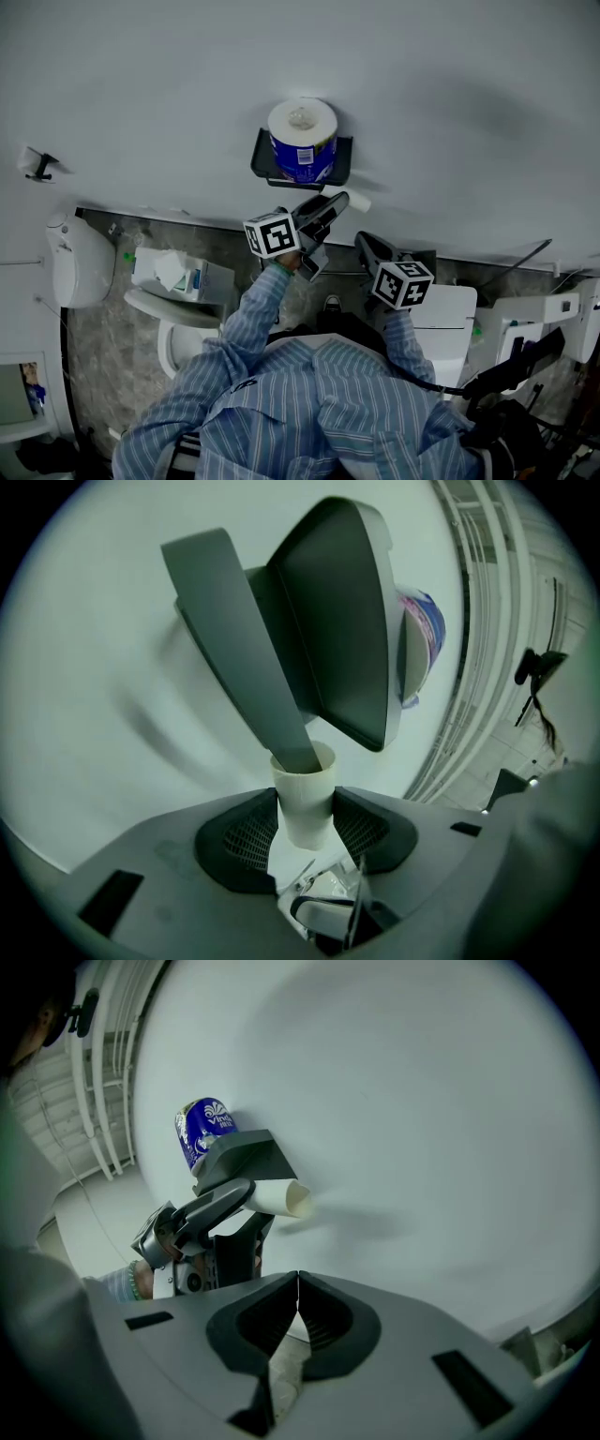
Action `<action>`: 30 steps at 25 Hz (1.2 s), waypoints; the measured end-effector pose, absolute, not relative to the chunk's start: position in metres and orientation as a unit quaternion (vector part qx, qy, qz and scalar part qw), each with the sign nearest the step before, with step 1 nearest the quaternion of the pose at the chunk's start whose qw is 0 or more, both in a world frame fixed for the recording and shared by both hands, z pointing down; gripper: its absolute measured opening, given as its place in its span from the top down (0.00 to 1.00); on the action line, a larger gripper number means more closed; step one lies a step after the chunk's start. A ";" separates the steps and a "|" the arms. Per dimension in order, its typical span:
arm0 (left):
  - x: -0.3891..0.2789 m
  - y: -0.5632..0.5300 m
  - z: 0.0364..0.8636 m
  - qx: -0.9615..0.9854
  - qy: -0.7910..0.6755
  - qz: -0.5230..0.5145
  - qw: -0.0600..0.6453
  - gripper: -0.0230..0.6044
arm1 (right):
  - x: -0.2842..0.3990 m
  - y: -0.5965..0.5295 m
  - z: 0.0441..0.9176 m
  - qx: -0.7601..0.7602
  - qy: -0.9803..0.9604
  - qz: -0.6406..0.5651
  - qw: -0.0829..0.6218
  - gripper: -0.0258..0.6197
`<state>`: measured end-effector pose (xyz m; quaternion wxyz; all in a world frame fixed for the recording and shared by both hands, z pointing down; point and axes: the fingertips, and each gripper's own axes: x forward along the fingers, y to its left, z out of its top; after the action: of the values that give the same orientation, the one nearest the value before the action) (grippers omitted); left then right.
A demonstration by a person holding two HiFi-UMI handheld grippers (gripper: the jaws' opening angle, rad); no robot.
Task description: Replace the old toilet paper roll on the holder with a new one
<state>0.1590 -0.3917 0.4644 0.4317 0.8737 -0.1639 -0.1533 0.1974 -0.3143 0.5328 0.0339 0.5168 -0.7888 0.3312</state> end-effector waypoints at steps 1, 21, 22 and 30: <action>0.163 -0.389 0.465 0.879 -0.160 -0.142 0.425 0.67 | 0.198 -0.314 0.533 0.518 -0.788 0.331 0.033 0.95; 0.167 -0.357 0.509 0.929 -0.193 0.032 0.313 0.67 | 0.233 -0.297 0.488 0.577 -0.779 0.242 0.033 0.95; 0.163 -0.357 0.510 0.928 -0.198 0.030 0.315 0.67 | 0.231 -0.299 0.482 0.575 -0.785 0.226 0.038 0.95; 0.124 -0.356 0.505 0.926 -0.233 0.026 0.297 0.67 | 0.188 -0.323 0.415 0.519 -0.841 0.154 0.017 0.95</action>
<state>0.1243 -0.3559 0.5053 0.2970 0.9256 -0.2331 0.0262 0.1875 -0.3229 0.4145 0.0166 0.5188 -0.8408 0.1536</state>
